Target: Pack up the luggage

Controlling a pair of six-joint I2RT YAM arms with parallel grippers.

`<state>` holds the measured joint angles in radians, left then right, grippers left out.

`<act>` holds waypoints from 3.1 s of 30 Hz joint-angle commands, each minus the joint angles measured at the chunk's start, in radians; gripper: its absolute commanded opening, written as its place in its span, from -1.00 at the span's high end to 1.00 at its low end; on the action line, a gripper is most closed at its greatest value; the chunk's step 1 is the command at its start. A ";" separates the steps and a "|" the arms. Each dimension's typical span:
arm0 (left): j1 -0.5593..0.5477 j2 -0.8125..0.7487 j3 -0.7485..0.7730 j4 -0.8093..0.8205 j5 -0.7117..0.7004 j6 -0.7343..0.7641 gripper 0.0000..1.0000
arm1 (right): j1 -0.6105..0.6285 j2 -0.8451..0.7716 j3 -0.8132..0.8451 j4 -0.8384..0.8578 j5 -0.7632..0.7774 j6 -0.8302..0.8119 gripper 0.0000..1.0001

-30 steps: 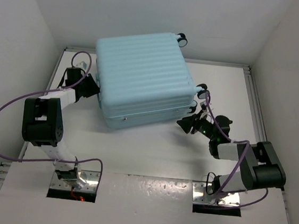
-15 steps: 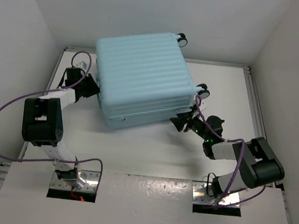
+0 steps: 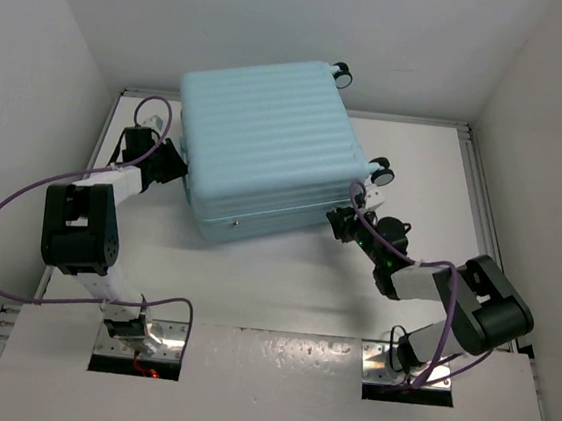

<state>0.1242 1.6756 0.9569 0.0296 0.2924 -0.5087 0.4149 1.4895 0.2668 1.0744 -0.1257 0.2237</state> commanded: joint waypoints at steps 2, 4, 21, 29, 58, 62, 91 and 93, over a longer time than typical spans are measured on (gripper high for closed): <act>-0.018 0.047 -0.032 -0.083 0.059 0.016 0.38 | 0.002 0.008 0.049 0.067 0.052 -0.017 0.52; -0.018 0.047 -0.041 -0.083 0.059 0.016 0.38 | 0.004 0.015 0.057 0.058 0.063 -0.018 0.60; -0.037 -0.020 -0.107 -0.106 0.039 0.016 -0.25 | -0.022 0.006 0.006 0.182 -0.065 -0.027 1.00; -0.106 -0.001 -0.066 -0.178 -0.062 0.029 0.43 | -0.025 -0.012 0.034 0.139 -0.026 -0.043 1.00; 0.100 0.142 0.148 -0.361 -0.127 0.171 1.00 | -0.519 0.043 0.195 -0.131 -0.043 0.051 1.00; 0.109 0.165 0.148 -0.361 -0.127 0.180 1.00 | -0.565 0.135 0.268 -0.048 -0.187 0.097 1.00; 0.080 0.115 0.301 -0.306 0.106 0.260 -0.26 | -0.493 0.628 0.709 0.096 -0.646 0.267 1.00; 0.080 0.066 0.301 -0.295 0.106 0.260 -0.42 | -0.478 0.589 0.666 0.122 -0.663 0.275 1.00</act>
<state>0.1909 1.8290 1.2404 -0.3267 0.3794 -0.2893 -0.0765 2.1239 0.9707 1.1110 -0.8623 0.4957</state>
